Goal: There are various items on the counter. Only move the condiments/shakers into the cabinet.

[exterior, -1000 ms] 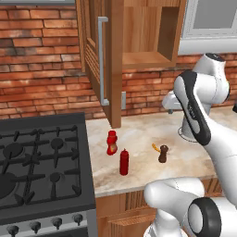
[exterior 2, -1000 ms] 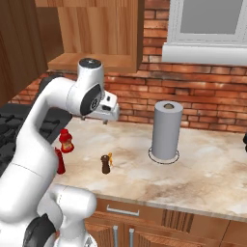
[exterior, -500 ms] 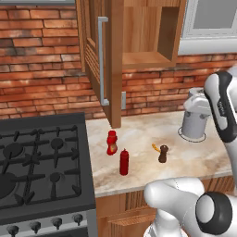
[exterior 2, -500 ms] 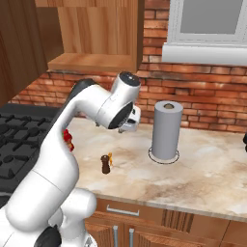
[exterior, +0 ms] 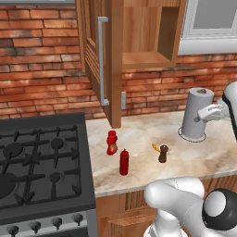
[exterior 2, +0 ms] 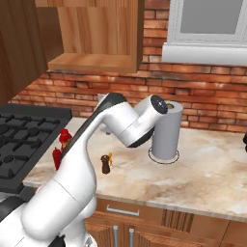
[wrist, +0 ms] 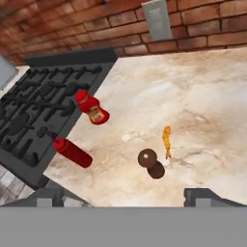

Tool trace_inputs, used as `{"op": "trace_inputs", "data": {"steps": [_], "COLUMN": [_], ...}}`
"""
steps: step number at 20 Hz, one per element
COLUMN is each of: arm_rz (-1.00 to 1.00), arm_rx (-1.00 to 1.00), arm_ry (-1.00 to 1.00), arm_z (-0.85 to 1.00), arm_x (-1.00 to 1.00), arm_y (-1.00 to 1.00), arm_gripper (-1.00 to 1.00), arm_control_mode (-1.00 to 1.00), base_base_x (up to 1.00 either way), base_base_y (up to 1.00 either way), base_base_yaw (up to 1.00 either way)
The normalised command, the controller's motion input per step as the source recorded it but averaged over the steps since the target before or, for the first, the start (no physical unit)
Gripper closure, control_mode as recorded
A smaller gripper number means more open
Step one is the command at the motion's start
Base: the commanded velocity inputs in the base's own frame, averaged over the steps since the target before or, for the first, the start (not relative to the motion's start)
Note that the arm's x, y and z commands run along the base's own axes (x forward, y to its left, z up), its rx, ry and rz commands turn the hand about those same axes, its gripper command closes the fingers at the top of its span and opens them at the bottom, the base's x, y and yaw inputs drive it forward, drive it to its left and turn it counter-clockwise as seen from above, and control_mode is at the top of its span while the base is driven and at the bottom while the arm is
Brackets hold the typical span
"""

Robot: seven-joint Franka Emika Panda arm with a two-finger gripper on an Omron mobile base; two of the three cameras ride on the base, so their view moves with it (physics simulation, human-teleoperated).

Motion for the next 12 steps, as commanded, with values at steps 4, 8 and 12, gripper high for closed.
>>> {"op": "trace_inputs", "data": {"steps": [4,8,12], "arm_rz": [0.23,0.28,0.33], "arm_rx": [0.05,0.00,0.00], "arm_ry": [-0.36,-0.23,-0.05], "arm_z": [-0.42,-0.36,-0.37], "arm_x": [0.00,0.00,0.11], "arm_y": [-0.01,0.00,0.00], "arm_gripper": [-1.00,-1.00,-1.00], "arm_control_mode": [-1.00,-1.00,-1.00], "base_base_x": [0.00,0.00,0.00], "base_base_y": [0.00,0.00,0.00], "base_base_yaw": [0.00,0.00,0.00]}}
